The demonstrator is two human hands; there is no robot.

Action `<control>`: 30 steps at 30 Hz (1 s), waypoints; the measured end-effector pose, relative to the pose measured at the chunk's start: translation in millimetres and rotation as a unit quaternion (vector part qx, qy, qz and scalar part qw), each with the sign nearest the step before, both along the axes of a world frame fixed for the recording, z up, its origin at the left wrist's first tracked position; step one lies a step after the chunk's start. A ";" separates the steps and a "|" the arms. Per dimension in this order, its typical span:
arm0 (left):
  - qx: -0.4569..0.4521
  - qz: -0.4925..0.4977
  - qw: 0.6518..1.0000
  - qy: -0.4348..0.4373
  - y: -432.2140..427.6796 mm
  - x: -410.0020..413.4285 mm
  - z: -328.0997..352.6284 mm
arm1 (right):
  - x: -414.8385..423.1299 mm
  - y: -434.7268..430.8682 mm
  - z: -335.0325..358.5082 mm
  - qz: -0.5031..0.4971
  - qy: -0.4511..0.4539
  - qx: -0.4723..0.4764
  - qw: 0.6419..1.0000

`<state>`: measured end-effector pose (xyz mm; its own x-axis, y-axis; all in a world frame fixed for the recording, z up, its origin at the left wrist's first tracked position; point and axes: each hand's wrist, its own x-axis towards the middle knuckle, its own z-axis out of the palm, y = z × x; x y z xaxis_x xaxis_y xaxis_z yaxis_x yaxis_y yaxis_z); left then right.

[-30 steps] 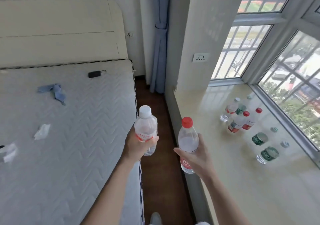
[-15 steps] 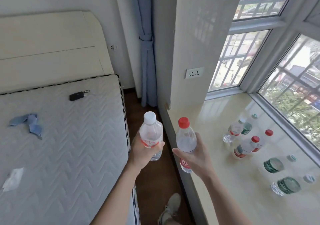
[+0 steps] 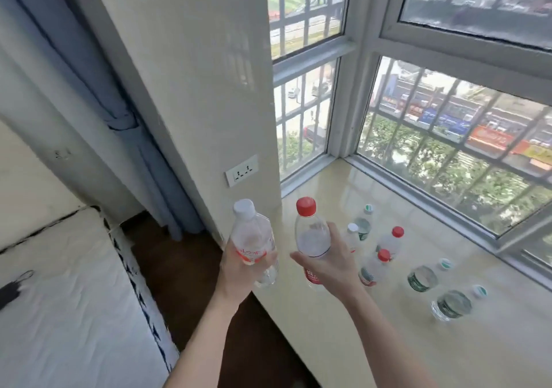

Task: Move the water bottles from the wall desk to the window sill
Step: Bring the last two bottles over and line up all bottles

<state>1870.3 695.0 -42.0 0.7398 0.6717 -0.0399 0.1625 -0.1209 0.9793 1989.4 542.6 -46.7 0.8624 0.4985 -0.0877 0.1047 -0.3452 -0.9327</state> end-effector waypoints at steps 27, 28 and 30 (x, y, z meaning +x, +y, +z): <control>-0.022 -0.444 0.886 0.130 -182.2 148.7 -104.6 | -7.9 -227.8 -96.4 -0.479 0.103 -0.003 0.872; -0.017 -0.443 0.887 0.131 -189.9 150.5 -115.4 | -4.8 -233.8 -108.1 -0.473 0.105 0.000 0.875; 0.004 -0.440 0.887 0.139 -204.3 153.7 -138.4 | 1.7 -244.1 -135.9 -0.466 0.115 -0.001 0.877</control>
<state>2024.1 490.7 -180.5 0.9404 -0.1592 -0.3004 0.2366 -0.3281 0.9145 1991.1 298.5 -182.5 0.8550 -0.4141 -0.3122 -0.4140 -0.1824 -0.8918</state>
